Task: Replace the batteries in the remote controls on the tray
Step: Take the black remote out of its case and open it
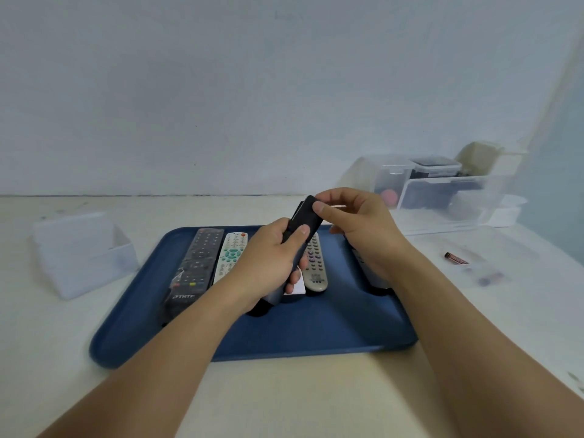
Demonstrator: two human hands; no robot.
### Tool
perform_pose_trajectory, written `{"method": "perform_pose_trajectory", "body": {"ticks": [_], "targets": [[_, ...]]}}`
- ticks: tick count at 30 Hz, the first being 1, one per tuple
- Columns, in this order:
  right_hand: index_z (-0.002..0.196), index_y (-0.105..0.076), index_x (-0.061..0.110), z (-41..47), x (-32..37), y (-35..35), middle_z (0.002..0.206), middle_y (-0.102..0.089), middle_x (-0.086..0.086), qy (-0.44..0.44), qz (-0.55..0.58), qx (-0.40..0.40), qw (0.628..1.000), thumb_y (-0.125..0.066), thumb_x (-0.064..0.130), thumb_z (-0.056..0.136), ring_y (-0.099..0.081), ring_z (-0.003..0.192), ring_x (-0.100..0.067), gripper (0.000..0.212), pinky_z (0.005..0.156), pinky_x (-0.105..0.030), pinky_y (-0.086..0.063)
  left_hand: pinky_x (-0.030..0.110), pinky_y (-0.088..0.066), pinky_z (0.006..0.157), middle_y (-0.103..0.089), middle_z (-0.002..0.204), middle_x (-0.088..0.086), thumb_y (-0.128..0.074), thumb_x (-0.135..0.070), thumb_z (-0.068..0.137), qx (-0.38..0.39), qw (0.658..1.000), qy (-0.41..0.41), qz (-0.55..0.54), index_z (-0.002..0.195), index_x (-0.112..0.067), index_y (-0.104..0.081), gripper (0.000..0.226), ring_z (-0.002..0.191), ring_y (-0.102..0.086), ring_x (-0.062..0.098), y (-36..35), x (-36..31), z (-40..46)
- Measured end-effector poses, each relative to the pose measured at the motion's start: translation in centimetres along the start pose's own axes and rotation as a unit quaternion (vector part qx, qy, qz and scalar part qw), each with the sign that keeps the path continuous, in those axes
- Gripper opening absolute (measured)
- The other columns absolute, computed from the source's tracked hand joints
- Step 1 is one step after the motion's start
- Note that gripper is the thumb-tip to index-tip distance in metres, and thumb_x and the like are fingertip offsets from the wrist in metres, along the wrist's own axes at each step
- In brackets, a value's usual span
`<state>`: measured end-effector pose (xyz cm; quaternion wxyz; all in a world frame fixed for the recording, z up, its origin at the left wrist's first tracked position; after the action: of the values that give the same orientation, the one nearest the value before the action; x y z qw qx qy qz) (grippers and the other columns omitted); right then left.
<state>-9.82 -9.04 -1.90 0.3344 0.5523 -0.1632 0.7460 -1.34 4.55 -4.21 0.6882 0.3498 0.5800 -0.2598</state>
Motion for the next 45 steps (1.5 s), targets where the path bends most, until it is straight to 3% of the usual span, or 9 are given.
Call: {"method": "perform_pose_trajectory", "body": {"ticks": [5, 8, 11, 22, 25, 31, 36, 41, 45], "targets": [[0.096, -0.069, 0.01, 0.6, 0.5, 1.2, 0.082, -0.067, -0.007, -0.025, 0.088, -0.023, 0.996, -0.065, 0.01, 0.095, -0.057, 0.068, -0.012, 0.005, 0.059, -0.021, -0.046, 0.03, -0.045, 0.046, -0.062, 0.066, 0.003, -0.051, -0.039, 0.105, -0.022, 0.999, 0.017, -0.046, 0.096, -0.008, -0.053, 0.033, 0.049, -0.051, 0.021, 0.3, -0.1, 0.2], [0.094, -0.074, 0.008, 0.7, 0.7, 3.7, 0.075, -0.066, -0.001, -0.053, -0.142, -0.036, 0.988, -0.064, 0.012, 0.096, -0.056, 0.059, -0.009, 0.011, 0.059, -0.021, -0.047, 0.029, -0.044, 0.045, -0.062, 0.07, 0.009, -0.047, -0.031, 0.107, -0.036, 0.995, 0.033, -0.088, 0.099, -0.003, -0.056, 0.03, 0.048, -0.05, 0.021, 0.6, -0.1, 0.3], [0.097, -0.077, 0.007, 0.3, 0.4, 4.9, 0.076, -0.054, -0.002, -0.096, -0.394, 0.043, 0.913, -0.061, 0.016, 0.097, -0.056, 0.063, -0.008, 0.018, 0.072, -0.027, -0.052, 0.029, -0.045, 0.046, -0.063, 0.07, 0.01, -0.046, -0.024, 0.106, -0.029, 0.994, 0.042, -0.101, 0.107, 0.004, -0.056, 0.031, 0.051, -0.052, 0.023, 0.6, -0.1, 0.3], [0.099, -0.073, 0.004, 0.8, -1.6, 4.3, 0.102, -0.07, -0.014, -0.104, -0.548, 0.072, 0.827, -0.056, 0.005, 0.092, -0.065, 0.093, -0.029, 0.019, 0.083, -0.039, -0.056, 0.03, -0.045, 0.045, -0.064, 0.071, 0.013, -0.04, -0.023, 0.106, -0.025, 0.988, 0.058, -0.138, 0.114, 0.006, -0.058, 0.035, 0.052, -0.051, 0.025, 0.3, -0.4, 0.0], [0.095, -0.072, 0.007, 0.7, -1.0, 4.0, 0.092, -0.067, -0.007, -0.041, -0.532, 0.023, 0.846, -0.059, 0.008, 0.091, -0.063, 0.084, -0.023, 0.014, 0.081, -0.037, -0.056, 0.031, -0.046, 0.047, -0.065, 0.073, 0.015, -0.04, -0.024, 0.105, -0.018, 0.989, 0.06, -0.133, 0.113, 0.005, -0.06, 0.036, 0.054, -0.052, 0.026, 0.3, -0.4, 0.0], [0.095, -0.072, 0.02, -0.7, 2.6, 0.8, 0.081, -0.069, 0.008, 0.148, -0.201, -0.034, 0.968, -0.074, 0.017, 0.086, -0.064, 0.075, -0.004, 0.01, 0.062, -0.011, -0.046, 0.033, -0.05, 0.049, -0.069, 0.076, 0.016, -0.038, -0.025, 0.106, -0.013, 0.988, 0.049, -0.146, 0.106, 0.0, -0.065, 0.036, 0.056, -0.057, 0.026, 0.1, -0.6, -0.1], [0.099, -0.07, 0.022, -0.3, 1.7, 1.9, 0.092, -0.07, 0.011, 0.101, -0.284, 0.009, 0.954, -0.072, 0.005, 0.078, -0.062, 0.075, -0.005, 0.027, 0.062, -0.008, -0.046, 0.032, -0.05, 0.049, -0.068, 0.074, 0.013, -0.04, -0.026, 0.108, -0.026, 0.987, 0.046, -0.151, 0.108, -0.003, -0.061, 0.031, 0.055, -0.058, 0.024, 0.4, -0.4, 0.2], [0.107, -0.06, 0.034, 0.1, -0.3, 3.4, 0.111, -0.061, 0.01, -0.023, -0.473, 0.199, 0.858, -0.085, 0.021, 0.064, -0.059, 0.094, -0.013, 0.052, 0.081, -0.03, -0.053, 0.031, -0.047, 0.049, -0.066, 0.07, 0.014, -0.044, -0.031, 0.105, -0.031, 0.986, 0.066, -0.148, 0.102, 0.001, -0.062, 0.037, 0.055, -0.055, 0.025, 0.6, -0.2, 0.6], [0.099, -0.057, 0.039, 0.3, -1.3, 2.6, 0.104, -0.056, 0.011, -0.045, -0.494, 0.229, 0.837, -0.089, 0.026, 0.066, -0.055, 0.091, -0.012, 0.047, 0.071, -0.029, -0.047, 0.032, -0.047, 0.052, -0.063, 0.065, 0.017, -0.042, -0.039, 0.105, -0.017, 0.989, 0.077, -0.124, 0.087, 0.0, -0.066, 0.05, 0.057, -0.054, 0.028, 0.6, -0.1, 0.4]]}}
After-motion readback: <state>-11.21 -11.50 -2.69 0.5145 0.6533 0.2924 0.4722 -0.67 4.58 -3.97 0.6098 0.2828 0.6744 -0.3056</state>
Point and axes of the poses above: each hand's wrist, its own z-axis towards the middle knuckle, its own y-axis out of the back of the hand, x = y × z, the point moved 2 cm from there along z, towards the middle knuckle
